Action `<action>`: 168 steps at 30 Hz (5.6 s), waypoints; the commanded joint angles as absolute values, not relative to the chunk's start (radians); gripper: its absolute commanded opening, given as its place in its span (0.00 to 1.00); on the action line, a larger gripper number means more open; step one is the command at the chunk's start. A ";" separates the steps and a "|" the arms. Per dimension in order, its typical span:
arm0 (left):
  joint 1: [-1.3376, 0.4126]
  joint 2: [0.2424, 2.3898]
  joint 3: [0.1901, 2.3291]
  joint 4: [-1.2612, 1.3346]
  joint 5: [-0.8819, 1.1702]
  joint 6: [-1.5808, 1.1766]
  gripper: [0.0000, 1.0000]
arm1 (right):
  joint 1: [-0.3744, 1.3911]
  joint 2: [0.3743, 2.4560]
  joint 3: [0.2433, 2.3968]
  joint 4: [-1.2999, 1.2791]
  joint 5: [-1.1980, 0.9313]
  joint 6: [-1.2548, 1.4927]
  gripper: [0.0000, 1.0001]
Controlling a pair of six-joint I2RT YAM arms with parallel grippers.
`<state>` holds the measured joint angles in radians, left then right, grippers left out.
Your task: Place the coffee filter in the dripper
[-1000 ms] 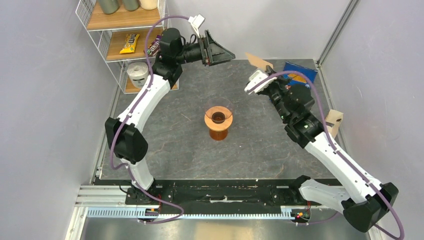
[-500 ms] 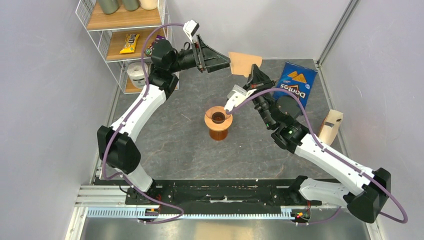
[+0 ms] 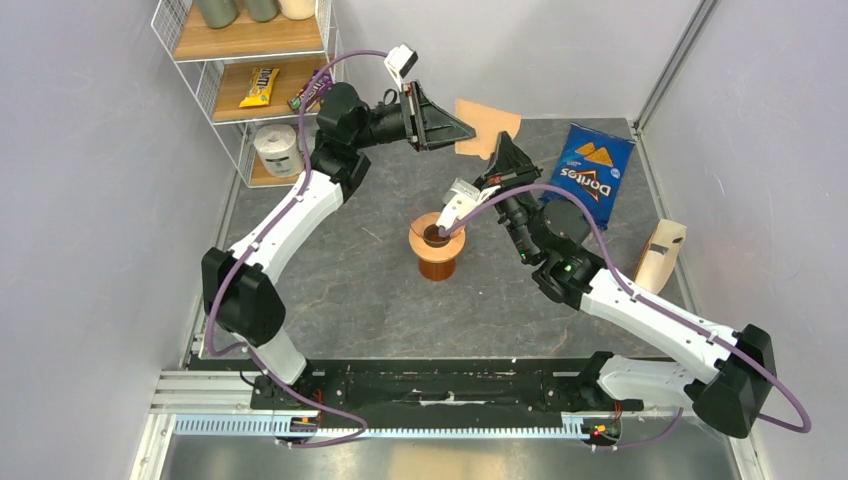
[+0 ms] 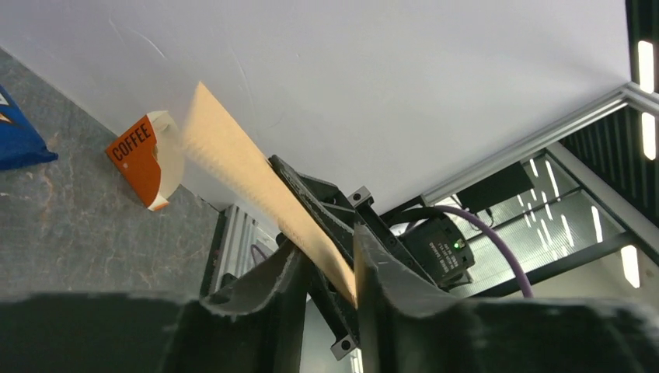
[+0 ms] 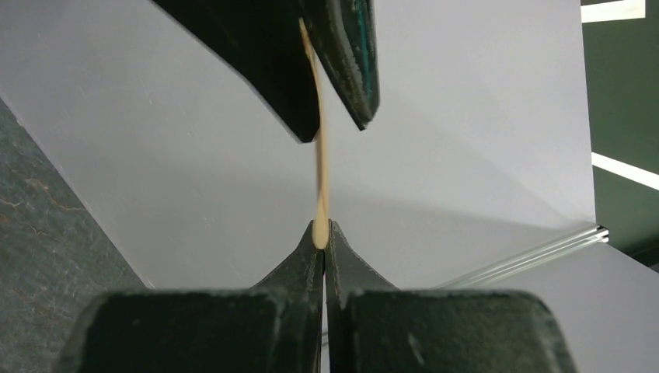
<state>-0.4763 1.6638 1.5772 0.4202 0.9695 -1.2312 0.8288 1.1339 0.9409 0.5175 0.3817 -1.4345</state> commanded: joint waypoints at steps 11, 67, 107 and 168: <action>-0.422 1.680 1.723 0.031 1.151 -0.737 0.02 | 0.809 1.018 1.371 -0.619 0.254 -0.712 0.93; -0.309 1.456 1.303 0.811 0.992 -1.028 0.89 | 0.366 1.246 1.660 -0.268 -0.591 0.425 0.00; -0.469 1.565 1.482 0.655 0.875 -1.060 0.02 | 0.380 1.204 1.562 -0.190 -0.621 0.347 0.00; -0.498 1.386 1.396 0.310 1.167 -0.557 0.06 | 0.472 1.362 1.853 -0.871 -0.775 -0.162 0.00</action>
